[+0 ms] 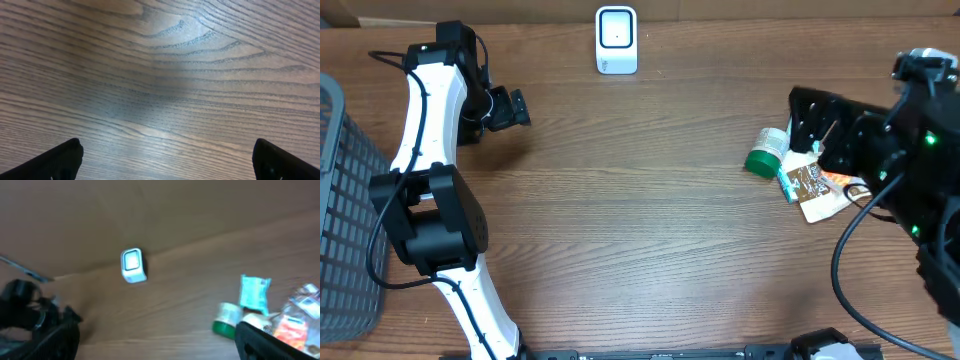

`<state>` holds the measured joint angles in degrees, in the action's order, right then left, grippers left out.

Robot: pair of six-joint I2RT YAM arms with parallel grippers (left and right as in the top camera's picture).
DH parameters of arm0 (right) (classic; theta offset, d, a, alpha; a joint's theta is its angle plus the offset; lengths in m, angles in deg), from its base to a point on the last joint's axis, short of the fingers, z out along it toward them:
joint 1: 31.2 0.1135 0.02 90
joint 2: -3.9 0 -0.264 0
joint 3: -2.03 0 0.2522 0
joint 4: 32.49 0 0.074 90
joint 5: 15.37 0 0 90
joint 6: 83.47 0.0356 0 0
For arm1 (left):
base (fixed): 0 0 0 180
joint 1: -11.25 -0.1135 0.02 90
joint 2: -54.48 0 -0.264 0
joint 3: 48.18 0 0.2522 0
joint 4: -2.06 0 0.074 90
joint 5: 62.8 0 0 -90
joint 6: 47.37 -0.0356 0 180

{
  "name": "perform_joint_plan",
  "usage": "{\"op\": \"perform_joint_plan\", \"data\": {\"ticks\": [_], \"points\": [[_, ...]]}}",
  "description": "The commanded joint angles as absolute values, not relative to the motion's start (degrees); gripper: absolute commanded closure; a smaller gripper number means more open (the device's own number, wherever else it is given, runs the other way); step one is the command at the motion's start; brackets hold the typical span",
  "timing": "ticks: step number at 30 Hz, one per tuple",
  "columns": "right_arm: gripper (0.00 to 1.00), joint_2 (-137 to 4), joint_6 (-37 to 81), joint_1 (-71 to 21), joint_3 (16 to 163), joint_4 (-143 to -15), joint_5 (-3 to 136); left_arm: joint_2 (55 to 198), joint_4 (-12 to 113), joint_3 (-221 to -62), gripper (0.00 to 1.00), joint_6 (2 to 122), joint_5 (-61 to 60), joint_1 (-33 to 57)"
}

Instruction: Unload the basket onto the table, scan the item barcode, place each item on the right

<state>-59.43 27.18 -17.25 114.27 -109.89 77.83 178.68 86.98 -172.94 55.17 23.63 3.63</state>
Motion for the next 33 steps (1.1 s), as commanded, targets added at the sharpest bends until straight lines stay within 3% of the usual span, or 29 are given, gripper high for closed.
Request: {"op": "perform_joint_plan", "data": {"ticks": [1, 14, 22, 33], "points": [[0.00, -52.79, 16.71, -20.66, 102.27, -98.94, 69.66, 179.22, 86.94, -173.72, 0.00, 55.95, 24.24, 3.46], [0.00, -26.28, 14.80, -27.28, 56.35, -58.99, 66.34, 179.22, 86.94, -173.72, 0.00, 55.95, 24.24, 3.46], [0.00, -13.14, 14.83, -28.07, 37.48, -45.85, 66.34, 179.22, 86.94, -173.72, 0.00, 55.95, 24.24, 3.46], [0.00, -6.10, 14.78, -28.07, 25.38, -38.46, 66.40, 179.22, 86.94, -173.72, 0.00, 55.95, 24.24, 3.46]]}}
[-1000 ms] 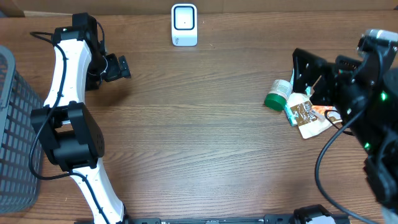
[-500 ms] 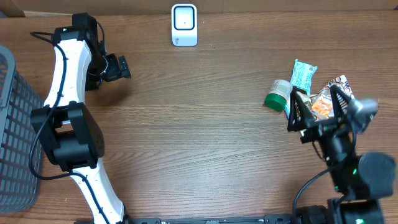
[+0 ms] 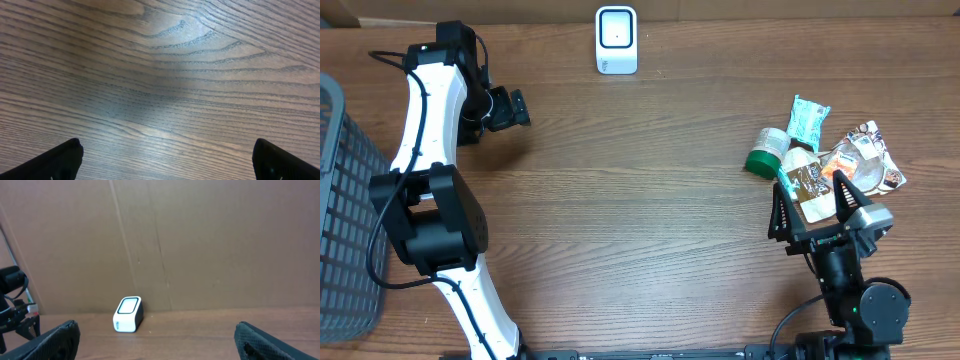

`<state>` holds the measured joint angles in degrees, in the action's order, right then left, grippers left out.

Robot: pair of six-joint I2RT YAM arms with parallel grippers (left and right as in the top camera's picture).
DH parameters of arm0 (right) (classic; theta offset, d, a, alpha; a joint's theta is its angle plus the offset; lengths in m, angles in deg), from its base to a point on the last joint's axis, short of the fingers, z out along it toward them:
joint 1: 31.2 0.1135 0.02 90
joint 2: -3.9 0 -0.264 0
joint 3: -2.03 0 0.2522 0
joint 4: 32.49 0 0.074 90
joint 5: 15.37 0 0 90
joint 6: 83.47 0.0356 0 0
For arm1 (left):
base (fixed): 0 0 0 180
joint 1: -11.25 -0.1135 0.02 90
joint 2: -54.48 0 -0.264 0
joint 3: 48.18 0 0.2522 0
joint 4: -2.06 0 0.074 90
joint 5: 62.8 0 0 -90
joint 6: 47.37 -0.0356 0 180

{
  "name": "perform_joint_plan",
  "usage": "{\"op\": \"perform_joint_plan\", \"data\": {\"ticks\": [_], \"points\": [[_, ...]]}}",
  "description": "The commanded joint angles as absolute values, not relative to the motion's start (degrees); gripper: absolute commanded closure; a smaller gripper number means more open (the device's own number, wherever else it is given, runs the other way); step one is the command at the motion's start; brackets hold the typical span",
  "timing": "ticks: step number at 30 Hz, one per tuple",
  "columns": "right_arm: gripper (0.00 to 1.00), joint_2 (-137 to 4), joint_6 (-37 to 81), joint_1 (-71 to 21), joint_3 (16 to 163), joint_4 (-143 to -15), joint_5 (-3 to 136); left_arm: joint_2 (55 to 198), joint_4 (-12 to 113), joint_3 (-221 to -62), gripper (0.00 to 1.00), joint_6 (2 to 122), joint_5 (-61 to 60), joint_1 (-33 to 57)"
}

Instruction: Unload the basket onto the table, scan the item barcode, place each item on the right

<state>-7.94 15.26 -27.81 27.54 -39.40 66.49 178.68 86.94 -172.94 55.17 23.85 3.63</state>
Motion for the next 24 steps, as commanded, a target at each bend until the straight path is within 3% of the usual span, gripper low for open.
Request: {"op": "perform_joint_plan", "data": {"ticks": [1, 12, 24], "points": [[0.00, -5.47, 14.80, -28.07, 24.41, -38.03, 66.40, 179.22, 86.94, -173.72, 0.00, 55.95, 24.24, 3.46], [0.00, 2.16, 14.80, -28.07, 16.17, -37.76, 66.40, 179.22, 86.94, -173.72, 0.00, 55.95, 24.24, 3.46], [0.00, 3.75, 15.00, -28.07, 16.24, -50.62, 68.55, 179.22, 86.94, -173.72, 0.00, 55.95, 24.24, 3.46]]}}
